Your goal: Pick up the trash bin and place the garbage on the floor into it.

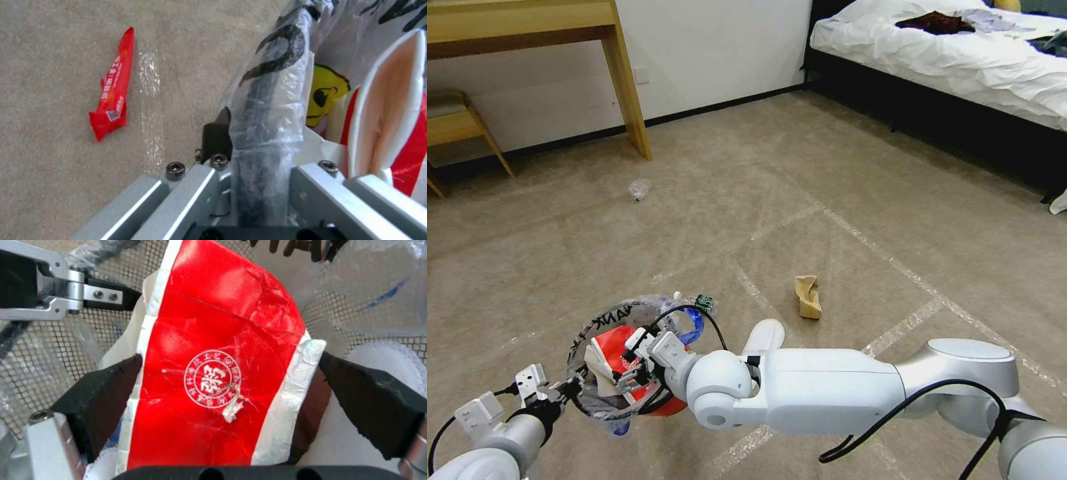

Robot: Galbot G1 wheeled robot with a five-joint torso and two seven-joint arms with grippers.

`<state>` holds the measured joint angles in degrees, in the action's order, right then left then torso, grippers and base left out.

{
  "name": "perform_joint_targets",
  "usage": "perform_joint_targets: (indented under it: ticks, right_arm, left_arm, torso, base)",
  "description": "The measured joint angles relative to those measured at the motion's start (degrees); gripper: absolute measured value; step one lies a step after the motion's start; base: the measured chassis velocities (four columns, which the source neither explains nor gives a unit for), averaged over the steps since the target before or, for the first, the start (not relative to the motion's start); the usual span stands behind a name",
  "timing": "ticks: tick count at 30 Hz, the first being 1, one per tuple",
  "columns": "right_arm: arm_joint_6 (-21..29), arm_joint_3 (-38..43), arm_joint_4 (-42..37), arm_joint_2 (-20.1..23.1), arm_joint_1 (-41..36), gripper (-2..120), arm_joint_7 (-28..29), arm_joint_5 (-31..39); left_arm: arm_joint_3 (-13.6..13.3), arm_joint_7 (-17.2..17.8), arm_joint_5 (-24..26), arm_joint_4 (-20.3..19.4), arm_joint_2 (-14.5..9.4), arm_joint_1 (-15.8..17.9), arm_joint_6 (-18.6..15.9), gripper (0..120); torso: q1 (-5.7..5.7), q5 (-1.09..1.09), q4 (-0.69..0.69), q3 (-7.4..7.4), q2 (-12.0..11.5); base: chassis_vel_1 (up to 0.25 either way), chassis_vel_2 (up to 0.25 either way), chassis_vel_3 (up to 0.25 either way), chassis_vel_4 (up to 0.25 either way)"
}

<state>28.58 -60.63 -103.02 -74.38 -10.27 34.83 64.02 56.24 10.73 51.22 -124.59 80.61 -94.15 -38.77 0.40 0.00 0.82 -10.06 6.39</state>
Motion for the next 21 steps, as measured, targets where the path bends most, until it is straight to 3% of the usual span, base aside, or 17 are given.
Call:
perform_joint_targets:
  ticks: [6, 21]
  right_arm:
    - [0.27, -0.02, -0.44, -0.11, 0.09, 98, 0.47, 0.66]
    - [0.43, -0.09, -0.91, 0.00, -0.10, 44, 0.72, 0.72]
  left_arm:
    - [-0.06, 0.00, 0.00, 0.40, 0.06, 0.18, 0.00, 1]
    - [-0.39, -0.01, 0.01, 1.11, 0.06, 0.41, 0.02, 1]
  torso:
    - [0.00, 0.00, 0.00, 0.00, 0.00]
    - [0.00, 0.00, 0.00, 0.00, 0.00]
  base:
    - [0.000, 0.000, 0.000, 0.000]
    - [0.000, 0.000, 0.000, 0.000]
